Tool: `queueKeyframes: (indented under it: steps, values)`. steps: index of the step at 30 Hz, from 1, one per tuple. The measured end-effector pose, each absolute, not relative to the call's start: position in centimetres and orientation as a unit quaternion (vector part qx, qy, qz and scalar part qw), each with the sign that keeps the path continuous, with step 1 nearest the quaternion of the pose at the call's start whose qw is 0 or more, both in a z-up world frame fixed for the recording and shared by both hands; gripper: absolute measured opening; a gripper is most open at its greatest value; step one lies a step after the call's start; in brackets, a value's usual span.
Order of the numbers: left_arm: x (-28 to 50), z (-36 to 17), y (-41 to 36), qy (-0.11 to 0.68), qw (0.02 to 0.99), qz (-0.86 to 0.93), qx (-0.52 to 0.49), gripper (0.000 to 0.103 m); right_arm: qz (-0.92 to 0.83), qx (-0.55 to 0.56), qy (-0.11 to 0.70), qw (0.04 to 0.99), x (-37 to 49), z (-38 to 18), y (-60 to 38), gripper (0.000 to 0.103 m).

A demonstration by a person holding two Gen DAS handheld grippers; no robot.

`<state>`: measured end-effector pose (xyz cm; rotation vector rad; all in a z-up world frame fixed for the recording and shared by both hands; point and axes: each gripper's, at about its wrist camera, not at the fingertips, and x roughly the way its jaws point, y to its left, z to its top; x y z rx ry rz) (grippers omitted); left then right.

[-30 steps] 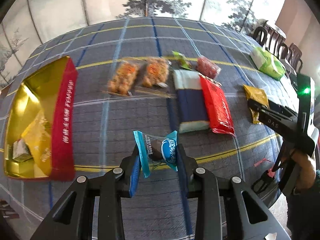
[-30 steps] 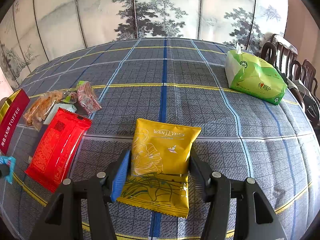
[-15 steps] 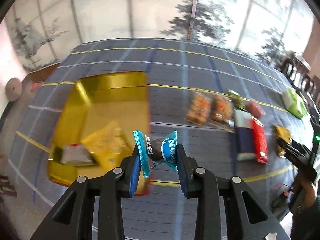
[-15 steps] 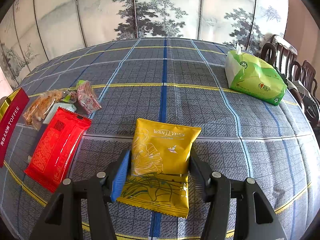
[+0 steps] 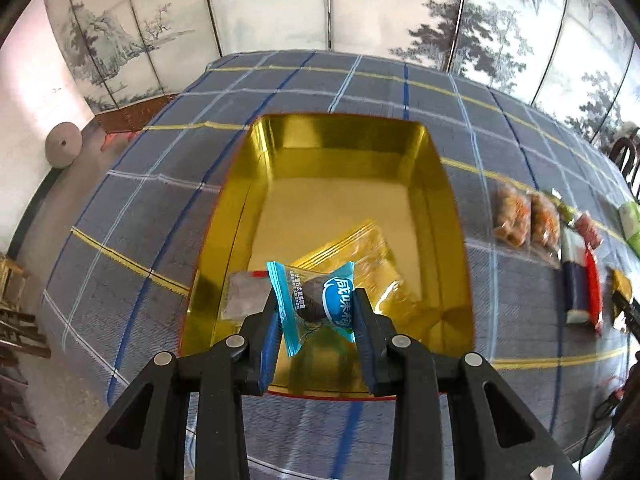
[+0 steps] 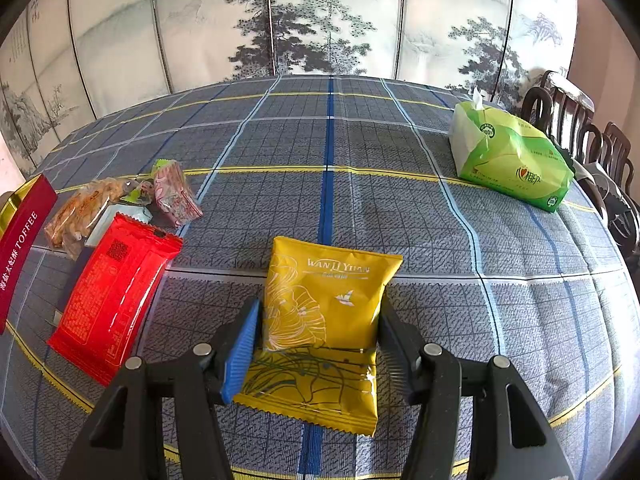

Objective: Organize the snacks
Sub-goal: 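Carry the blue candy into the gold tray and open the left gripper while right holds packet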

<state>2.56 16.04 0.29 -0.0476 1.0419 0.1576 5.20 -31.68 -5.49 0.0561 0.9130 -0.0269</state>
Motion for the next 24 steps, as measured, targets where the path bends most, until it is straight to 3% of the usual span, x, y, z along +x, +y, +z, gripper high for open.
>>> queueKeyframes:
  steps: [24]
  values:
    - [1.8,-2.1,17.7,0.505,0.859,0.080,0.006,0.034,-0.025,0.022,0.444,0.896,5.1,-5.5,-31.8,0.057]
